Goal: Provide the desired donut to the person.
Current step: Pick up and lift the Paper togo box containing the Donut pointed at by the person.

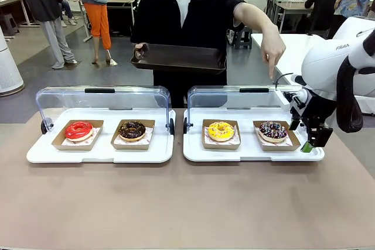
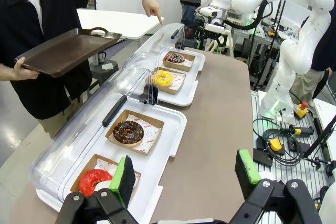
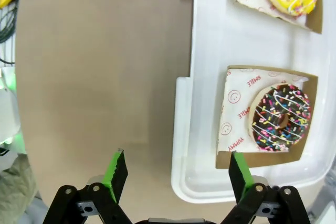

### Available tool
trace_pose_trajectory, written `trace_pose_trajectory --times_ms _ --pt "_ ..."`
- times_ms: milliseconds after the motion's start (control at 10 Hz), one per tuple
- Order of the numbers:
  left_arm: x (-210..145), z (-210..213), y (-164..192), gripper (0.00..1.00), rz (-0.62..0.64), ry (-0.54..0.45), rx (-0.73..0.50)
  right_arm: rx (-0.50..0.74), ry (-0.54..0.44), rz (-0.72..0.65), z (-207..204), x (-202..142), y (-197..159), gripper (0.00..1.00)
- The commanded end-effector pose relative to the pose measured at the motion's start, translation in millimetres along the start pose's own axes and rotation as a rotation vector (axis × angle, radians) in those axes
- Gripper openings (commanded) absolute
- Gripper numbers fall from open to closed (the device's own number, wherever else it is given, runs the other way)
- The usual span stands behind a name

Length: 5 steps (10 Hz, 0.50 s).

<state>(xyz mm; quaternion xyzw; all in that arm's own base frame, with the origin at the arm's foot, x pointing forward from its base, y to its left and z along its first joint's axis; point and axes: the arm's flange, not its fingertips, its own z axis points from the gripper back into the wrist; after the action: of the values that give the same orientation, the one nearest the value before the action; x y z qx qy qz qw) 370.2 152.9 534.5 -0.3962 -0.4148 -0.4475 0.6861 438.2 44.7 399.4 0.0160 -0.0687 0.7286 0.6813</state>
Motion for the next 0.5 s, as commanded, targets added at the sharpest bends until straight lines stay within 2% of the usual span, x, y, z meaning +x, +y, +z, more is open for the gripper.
trace_pose_trajectory --times_ms 0,400 --pt "3 0 0 1.00 0.011 -0.011 0.011 0.007 0.038 -0.045 -12 -3 -16 1.00" --pt "3 0 0 1.00 0.011 -0.011 0.011 0.037 0.043 -0.115 -33 -23 -49 1.00"
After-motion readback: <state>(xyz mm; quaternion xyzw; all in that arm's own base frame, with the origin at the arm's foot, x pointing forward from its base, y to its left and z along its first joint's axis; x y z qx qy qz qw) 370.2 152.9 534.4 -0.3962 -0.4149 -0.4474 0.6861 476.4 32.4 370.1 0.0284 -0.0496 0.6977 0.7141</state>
